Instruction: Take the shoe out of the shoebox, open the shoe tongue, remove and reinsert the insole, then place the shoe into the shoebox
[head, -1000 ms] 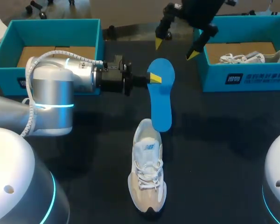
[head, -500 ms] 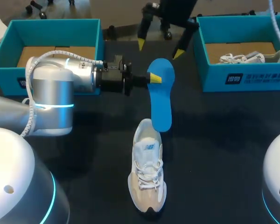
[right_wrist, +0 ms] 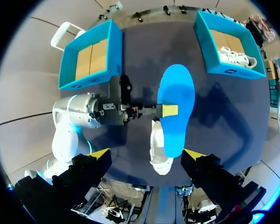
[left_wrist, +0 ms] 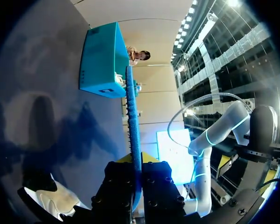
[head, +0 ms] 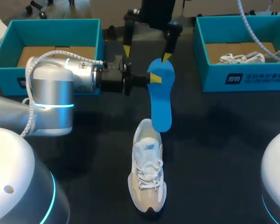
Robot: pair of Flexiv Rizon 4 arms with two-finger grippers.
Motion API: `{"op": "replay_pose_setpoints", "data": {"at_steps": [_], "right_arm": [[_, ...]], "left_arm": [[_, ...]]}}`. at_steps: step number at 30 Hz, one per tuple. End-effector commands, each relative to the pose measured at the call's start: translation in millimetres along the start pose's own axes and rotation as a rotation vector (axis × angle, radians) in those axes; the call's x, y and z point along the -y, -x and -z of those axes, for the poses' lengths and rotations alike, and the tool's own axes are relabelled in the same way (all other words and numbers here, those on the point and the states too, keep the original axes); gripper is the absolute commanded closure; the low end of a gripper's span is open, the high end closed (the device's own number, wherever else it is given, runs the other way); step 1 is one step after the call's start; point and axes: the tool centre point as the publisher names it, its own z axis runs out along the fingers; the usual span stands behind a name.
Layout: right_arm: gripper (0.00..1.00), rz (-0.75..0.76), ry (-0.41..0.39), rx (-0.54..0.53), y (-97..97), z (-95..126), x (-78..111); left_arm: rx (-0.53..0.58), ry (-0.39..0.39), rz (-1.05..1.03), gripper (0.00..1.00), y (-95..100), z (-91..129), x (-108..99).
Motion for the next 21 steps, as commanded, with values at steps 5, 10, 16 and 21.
{"op": "replay_pose_setpoints", "data": {"at_steps": [5,10,16,21], "right_arm": [[0.00,-0.022,-0.026,0.055,-3.8,-2,9.4],[0.00,-0.027,-0.020,0.042,-6.1,-5,10.6],[0.00,-0.077,0.048,-0.202,14.5,0,15.3],[0.00,-0.099,0.019,-0.355,35.2,11,15.3]], "left_arm": [[0.002,0.001,0.000,1.00,0.3,-1,0],[0.002,0.001,0.000,1.00,0.3,-1,0],[0.002,0.001,0.000,1.00,0.3,-1,0],[0.002,0.001,0.000,1.00,0.3,-1,0]]}}
